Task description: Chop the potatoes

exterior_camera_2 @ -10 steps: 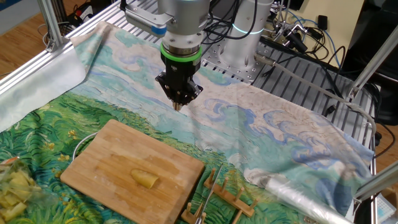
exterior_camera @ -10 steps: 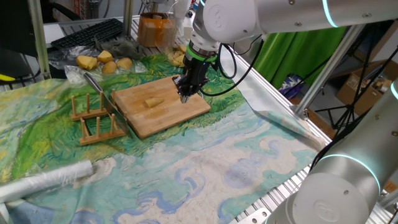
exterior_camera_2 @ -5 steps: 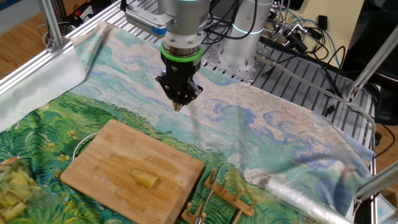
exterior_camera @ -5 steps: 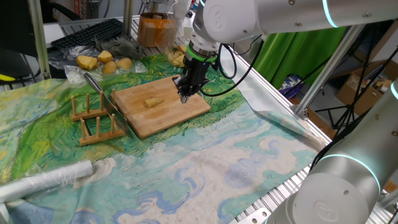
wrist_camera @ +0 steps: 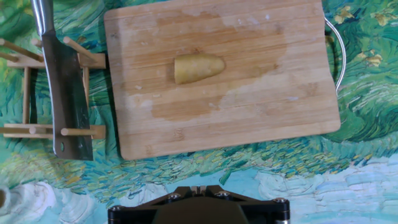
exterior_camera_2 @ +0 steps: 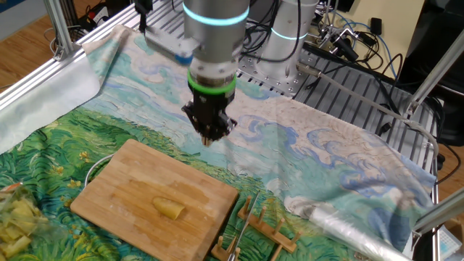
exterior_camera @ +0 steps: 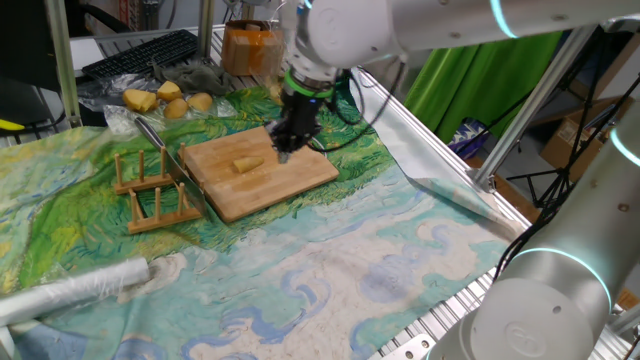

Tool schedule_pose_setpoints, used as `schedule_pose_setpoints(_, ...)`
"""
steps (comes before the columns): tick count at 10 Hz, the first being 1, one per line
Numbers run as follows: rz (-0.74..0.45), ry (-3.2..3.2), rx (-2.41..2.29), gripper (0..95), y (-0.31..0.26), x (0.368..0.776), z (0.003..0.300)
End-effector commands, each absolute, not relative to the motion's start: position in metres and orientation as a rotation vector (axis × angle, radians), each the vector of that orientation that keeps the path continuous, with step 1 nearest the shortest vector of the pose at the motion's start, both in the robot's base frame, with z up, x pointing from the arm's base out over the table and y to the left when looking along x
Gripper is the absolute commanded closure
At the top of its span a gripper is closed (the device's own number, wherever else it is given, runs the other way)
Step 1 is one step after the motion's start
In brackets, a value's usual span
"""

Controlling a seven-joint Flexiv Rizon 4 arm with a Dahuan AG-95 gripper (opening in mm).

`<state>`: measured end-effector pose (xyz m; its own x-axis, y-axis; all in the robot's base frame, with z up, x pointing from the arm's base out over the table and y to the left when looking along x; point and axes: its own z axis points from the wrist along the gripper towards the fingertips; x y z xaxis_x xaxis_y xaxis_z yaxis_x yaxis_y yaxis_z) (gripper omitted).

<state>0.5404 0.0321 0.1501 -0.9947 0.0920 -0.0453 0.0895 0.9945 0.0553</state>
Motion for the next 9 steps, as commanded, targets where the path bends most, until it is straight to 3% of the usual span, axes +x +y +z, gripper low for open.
schedule_pose_setpoints(1, 0.083, 3.096, 0.179, 95.0, 0.054, 0.566, 0.148)
schedule_pose_setpoints(4, 0.079, 3.095, 0.206, 95.0, 0.083, 0.592, 0.149)
schedule_pose_setpoints(9, 0.077, 3.089, 0.208, 95.0, 0.084, 0.597, 0.157)
